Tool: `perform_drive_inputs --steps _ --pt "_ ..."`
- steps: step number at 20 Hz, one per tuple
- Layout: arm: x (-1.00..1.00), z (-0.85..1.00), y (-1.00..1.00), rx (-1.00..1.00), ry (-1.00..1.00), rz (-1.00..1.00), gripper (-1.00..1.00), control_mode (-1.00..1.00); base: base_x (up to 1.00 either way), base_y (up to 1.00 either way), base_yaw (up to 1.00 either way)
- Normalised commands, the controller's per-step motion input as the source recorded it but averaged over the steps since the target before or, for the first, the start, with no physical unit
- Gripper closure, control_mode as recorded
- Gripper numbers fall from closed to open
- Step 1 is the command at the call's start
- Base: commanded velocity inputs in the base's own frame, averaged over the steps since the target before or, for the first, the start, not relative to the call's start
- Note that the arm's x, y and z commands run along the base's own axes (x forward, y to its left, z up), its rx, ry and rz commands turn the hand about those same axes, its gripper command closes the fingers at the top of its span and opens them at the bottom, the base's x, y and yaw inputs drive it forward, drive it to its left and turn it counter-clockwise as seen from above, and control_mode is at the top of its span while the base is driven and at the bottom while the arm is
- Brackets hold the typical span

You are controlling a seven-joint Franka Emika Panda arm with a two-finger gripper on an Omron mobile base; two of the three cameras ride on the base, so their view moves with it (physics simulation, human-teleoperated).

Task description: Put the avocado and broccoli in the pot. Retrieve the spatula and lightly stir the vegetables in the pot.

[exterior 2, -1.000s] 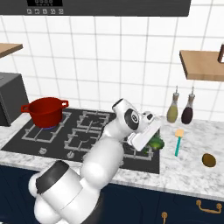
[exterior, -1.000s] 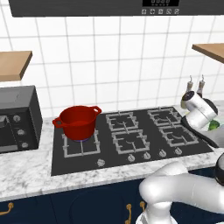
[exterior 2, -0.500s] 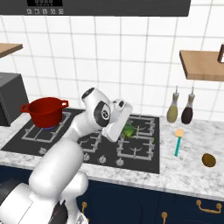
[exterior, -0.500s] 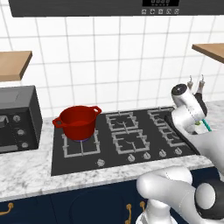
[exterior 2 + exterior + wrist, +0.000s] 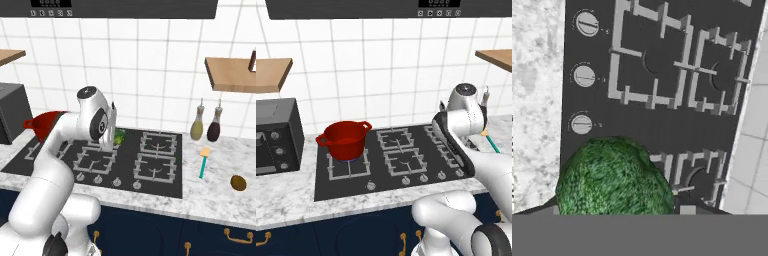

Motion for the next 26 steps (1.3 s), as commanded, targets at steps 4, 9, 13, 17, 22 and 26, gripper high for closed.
perform_drive_inputs --steps 4,9,13,17,22,26 --pt "0.4 0.1 1.0 0.26 0.03 0.55 1.0 -1.0 0.0 0.0 0.0" --pt "0.6 0.0 1.0 0.07 0.06 0.34 1.0 -1.0 0.0 0.0 0.0" --pt "0.44 0.11 1.0 0.0 0.0 0.24 1.0 -1.0 0.0 0.0 0.0" --pt "0.42 0.34 1.0 -0.03 0.01 0.16 1.0 -1.0 0.0 0.0 0.0" --pt "0.4 0.03 1.0 -0.13 0.01 0.05 1.0 -1.0 0.0 0.0 0.0" --pt "0.48 -0.12 1.0 -0.11 0.11 0.0 1.0 -1.0 0.0 0.0 0.0"
